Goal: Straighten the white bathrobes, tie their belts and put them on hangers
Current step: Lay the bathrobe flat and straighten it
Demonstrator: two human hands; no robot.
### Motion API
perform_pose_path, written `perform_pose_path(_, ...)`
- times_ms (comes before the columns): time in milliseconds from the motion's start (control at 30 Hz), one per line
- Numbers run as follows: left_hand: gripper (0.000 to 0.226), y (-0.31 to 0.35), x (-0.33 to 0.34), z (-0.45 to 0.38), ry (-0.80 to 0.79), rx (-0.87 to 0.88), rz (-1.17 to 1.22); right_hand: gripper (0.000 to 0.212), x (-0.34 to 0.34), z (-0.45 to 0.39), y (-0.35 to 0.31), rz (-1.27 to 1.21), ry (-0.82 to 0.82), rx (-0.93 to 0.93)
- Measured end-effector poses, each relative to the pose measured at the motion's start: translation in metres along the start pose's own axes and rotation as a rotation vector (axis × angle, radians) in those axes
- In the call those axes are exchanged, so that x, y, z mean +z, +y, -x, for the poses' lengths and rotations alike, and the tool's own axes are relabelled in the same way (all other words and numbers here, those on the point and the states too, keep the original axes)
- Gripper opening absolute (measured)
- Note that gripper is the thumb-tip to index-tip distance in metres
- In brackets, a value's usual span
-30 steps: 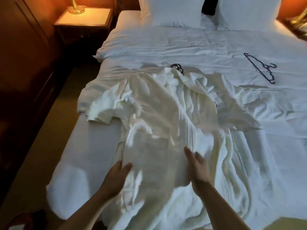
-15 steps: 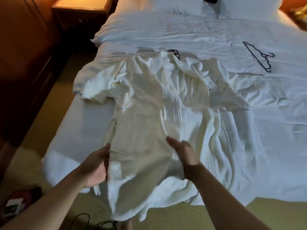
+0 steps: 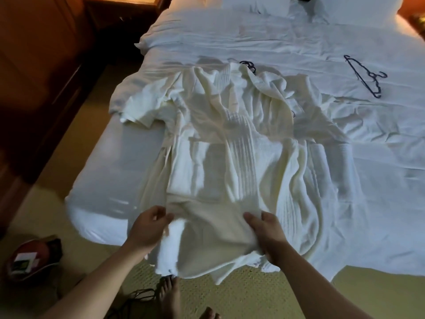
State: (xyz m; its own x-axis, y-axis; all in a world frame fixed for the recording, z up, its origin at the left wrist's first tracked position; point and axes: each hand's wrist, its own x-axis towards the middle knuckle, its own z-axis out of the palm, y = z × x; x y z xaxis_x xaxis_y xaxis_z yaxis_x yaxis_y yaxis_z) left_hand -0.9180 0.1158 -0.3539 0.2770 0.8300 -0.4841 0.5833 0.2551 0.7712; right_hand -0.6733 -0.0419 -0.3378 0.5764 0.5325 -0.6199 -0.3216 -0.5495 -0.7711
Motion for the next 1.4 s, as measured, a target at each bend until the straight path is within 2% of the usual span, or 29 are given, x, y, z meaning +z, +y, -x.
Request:
perform_pose_path(100, 0.019, -0.005, -0.008, -0.002, 0.049, -0.047, 0.087, 0.031, -0.012, -0.001, -0.003, -0.015, 0.335, -0.153)
perform_pose_path(133, 0.018, -0.007, -0.010, -0.003, 0.043, -0.071, 0.136, 0.037, -0.015, -0.001, -0.003, 0.036, 0.383, -0.174)
perform_pose_path(200, 0.019, -0.014, -0.011, -0.005, -0.015, -0.111, 0.159, 0.034, -0.013, -0.004, -0.002, 0.162, 0.343, -0.114)
perform_pose_path(300, 0.008, -0.020, -0.009, -0.004, -0.049, -0.112, 0.076, 0.028, -0.004, -0.006, 0.006, 0.313, 0.103, 0.086)
perform_pose_path(400, 0.037, -0.014, -0.001, 0.000, -0.115, -0.123, 0.039, 0.030, 0.005, -0.002, 0.019, 0.347, 0.004, 0.094)
perform_pose_path(467, 0.049, -0.009, 0.001, 0.002, -0.177, -0.137, 0.037, 0.020, 0.007, 0.007, 0.022, 0.247, 0.024, 0.035)
perform_pose_path(533, 0.064, -0.006, -0.005, 0.005, -0.131, -0.118, 0.070, 0.017, 0.004, 0.013, 0.017, 0.165, 0.107, -0.062)
perform_pose_path(600, 0.070, -0.006, -0.017, 0.002, -0.082, -0.108, 0.159, 0.025, -0.005, 0.014, 0.013, 0.192, 0.247, -0.153)
perform_pose_path(667, 0.068, -0.004, -0.031, 0.001, -0.097, -0.068, 0.221, 0.033, -0.014, 0.013, 0.008, 0.221, 0.356, -0.197)
perform_pose_path(767, 0.066, -0.006, -0.038, 0.001, -0.131, -0.031, 0.254, 0.033, -0.013, 0.009, 0.010, 0.268, 0.292, -0.126)
perform_pose_path(833, 0.062, -0.010, -0.038, 0.004, -0.274, -0.141, 0.420, 0.029, -0.010, 0.008, 0.017, 0.314, 0.178, -0.013)
perform_pose_path(900, 0.041, -0.014, -0.037, 0.010, -0.320, -0.262, 0.545, 0.036, -0.010, 0.010, 0.026, 0.329, 0.207, -0.039)
perform_pose_path(967, 0.031, -0.023, -0.036, 0.011, -0.231, -0.257, 0.460, 0.046, -0.015, 0.012, 0.032, 0.306, 0.376, -0.132)
perform_pose_path(1000, 0.028, -0.029, -0.034, 0.009, -0.158, -0.220, 0.293, 0.046, -0.017, 0.011, 0.034, 0.324, 0.403, -0.128)
perform_pose_path(1067, 0.022, -0.036, -0.030, 0.005, -0.065, -0.187, -0.057, 0.038, -0.018, 0.005, 0.035, 0.459, 0.281, -0.036)
perform_pose_path(1100, 0.020, -0.037, -0.028, 0.002, -0.060, -0.184, -0.132, 0.031, -0.017, 0.001, 0.036, 0.545, 0.189, 0.021)
perform_pose_path(1167, 0.016, -0.030, -0.025, -0.009, -0.079, -0.157, -0.148, 0.017, -0.013, -0.007, 0.031, 0.606, 0.093, 0.046)
perform_pose_path(1233, 0.017, -0.013, -0.023, -0.022, -0.019, -0.085, -0.089, 0.021, -0.004, -0.011, 0.018, 0.584, 0.103, -0.049)
perform_pose_path(1300, 0.029, 0.008, -0.019, -0.036, 0.081, 0.002, -0.040, 0.026, 0.010, -0.016, 0.000, 0.534, 0.158, -0.174)
perform_pose_path(1400, 0.026, 0.037, -0.009, -0.052, 0.113, 0.084, -0.067, 0.031, 0.032, -0.025, -0.025, 0.502, 0.191, -0.246)
